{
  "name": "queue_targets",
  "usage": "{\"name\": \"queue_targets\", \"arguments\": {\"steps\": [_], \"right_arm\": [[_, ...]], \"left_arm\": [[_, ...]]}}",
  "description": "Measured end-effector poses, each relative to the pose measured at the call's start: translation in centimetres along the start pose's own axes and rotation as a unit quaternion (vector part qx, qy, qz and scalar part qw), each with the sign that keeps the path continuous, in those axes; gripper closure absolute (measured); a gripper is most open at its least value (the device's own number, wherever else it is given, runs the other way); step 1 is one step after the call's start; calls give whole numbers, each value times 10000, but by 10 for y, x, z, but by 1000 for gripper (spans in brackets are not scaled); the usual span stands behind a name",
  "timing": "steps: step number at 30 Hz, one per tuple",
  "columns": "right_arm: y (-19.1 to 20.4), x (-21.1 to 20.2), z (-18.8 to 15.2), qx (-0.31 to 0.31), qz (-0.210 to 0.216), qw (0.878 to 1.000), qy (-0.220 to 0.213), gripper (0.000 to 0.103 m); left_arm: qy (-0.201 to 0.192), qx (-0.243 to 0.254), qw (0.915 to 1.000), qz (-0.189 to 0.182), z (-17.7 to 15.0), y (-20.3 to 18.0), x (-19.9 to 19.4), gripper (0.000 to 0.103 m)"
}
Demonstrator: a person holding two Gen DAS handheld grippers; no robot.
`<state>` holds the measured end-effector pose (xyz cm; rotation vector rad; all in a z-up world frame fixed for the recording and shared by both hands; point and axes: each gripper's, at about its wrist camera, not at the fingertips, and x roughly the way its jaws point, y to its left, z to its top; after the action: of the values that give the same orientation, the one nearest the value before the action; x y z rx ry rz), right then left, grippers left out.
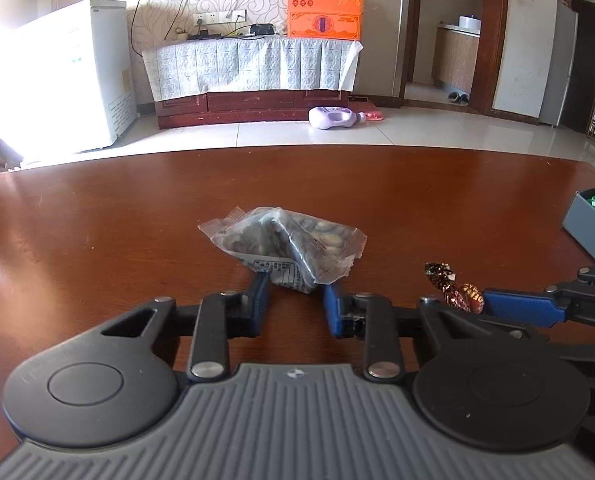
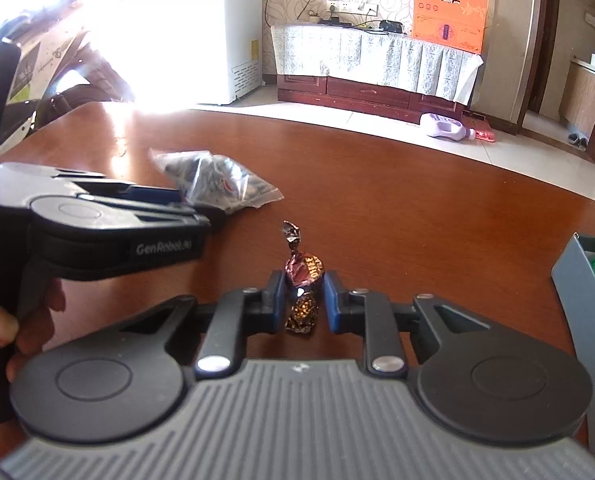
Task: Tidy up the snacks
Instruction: 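Grasp the clear seed bag with the left gripper while the right grasps the wrapped chocolate candy, then carry the seed bag with the left gripper while the right carries the candy toward the tray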
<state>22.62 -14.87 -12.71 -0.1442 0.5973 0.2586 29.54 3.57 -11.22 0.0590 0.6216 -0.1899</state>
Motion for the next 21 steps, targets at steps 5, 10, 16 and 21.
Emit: {"name": "queue_targets", "arguments": {"steps": [5, 10, 16, 21], "right_arm": [[0, -8, 0, -28, -44, 10000, -1, 79], [1, -26, 1, -18, -71, 9999, -96, 79], [0, -50, 1, 44, -112, 9997, -216, 79], [-4, -70, -1, 95, -205, 9993, -295, 79]], "left_arm": [[-20, 73, 10000, 11, -3, -6, -6, 73], [-37, 190, 9998, 37, -5, -13, -13, 74], [-2, 239, 9997, -50, -8, -25, -27, 96], [-84, 409, 9990, -167, -16, -49, -47, 96]]}}
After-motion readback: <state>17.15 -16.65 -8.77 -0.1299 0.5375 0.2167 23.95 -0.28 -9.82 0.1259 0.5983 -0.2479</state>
